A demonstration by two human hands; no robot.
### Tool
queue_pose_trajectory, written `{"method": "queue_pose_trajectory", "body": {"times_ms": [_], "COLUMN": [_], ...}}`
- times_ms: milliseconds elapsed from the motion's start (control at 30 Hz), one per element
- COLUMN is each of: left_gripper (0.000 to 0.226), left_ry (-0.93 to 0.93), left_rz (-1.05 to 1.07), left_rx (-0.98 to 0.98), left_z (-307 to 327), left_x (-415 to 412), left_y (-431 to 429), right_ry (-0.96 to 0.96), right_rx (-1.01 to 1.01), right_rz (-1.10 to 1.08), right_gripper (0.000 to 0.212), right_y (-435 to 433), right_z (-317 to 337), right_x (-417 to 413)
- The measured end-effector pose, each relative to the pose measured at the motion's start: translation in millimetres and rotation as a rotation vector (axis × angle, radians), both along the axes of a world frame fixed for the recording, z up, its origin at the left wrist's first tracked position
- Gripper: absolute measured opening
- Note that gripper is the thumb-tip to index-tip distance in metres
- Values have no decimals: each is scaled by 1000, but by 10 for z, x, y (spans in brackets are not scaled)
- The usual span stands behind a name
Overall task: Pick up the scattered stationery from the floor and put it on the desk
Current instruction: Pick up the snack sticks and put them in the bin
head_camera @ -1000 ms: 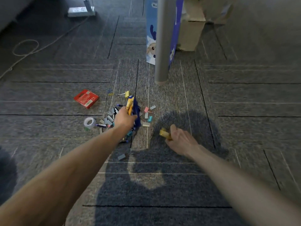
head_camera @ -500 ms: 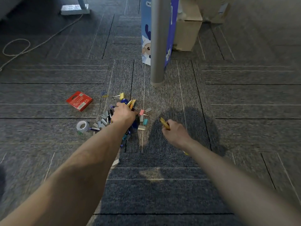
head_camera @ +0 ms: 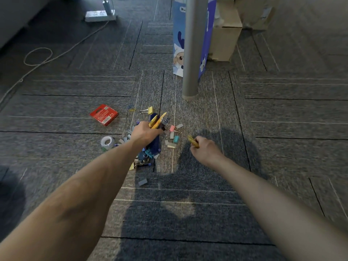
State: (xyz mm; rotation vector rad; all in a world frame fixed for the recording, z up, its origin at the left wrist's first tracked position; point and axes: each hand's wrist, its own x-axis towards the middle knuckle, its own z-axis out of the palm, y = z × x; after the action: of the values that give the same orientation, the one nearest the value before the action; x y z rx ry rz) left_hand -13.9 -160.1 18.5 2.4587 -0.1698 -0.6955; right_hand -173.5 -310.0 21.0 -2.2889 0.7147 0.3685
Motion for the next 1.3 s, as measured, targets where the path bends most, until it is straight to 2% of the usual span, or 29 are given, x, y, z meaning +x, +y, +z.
{"method": "queue_pose_trajectory", "body": {"times_ms": [133,300,367,467,567,667,733,867,1000,1133,1300], "left_gripper": [36,27,20,17,18,12,15,16,19,19,19], "left_ry": [-21,-67,-79,21,94,135,168,213,233,165,145], "left_rz": [26,26,54,97,198,281,235,165,178,72,40], "left_rx": [-164,-230,-253,-346,-414,-511,-530,-492,-500,-507,-628], "left_z": [188,390,545,1021,1795,2882,3694,5471,6977,7934,8476], "left_x": [24,39,1,-173,-435,-678,-801,-930,-946,-894,-585], "left_y": [226,536,567,610,603,529,478,495,642,802,708], "right_ry": [-28,-50,-99,-140,-114,-90,-150,-233,-199,-272,-389], "right_rx": [-17,-34,6,77,227,189,220,320,307,317,316], "right_rz": [45,96,73,-1,-38,2,-70,-368,-377,-334,-384], "right_gripper": [15,17,17,21,24,28,31,38,34,40,38], "right_y": [105,246,292,389,502,598,640,628,725,899,923], "right_z": [58,220,440,1034,1861,2963,3824,5587,6973,7850,8307], "right_x": [96,305,423,476,283,49,-53,-179,-234,-197,66]}}
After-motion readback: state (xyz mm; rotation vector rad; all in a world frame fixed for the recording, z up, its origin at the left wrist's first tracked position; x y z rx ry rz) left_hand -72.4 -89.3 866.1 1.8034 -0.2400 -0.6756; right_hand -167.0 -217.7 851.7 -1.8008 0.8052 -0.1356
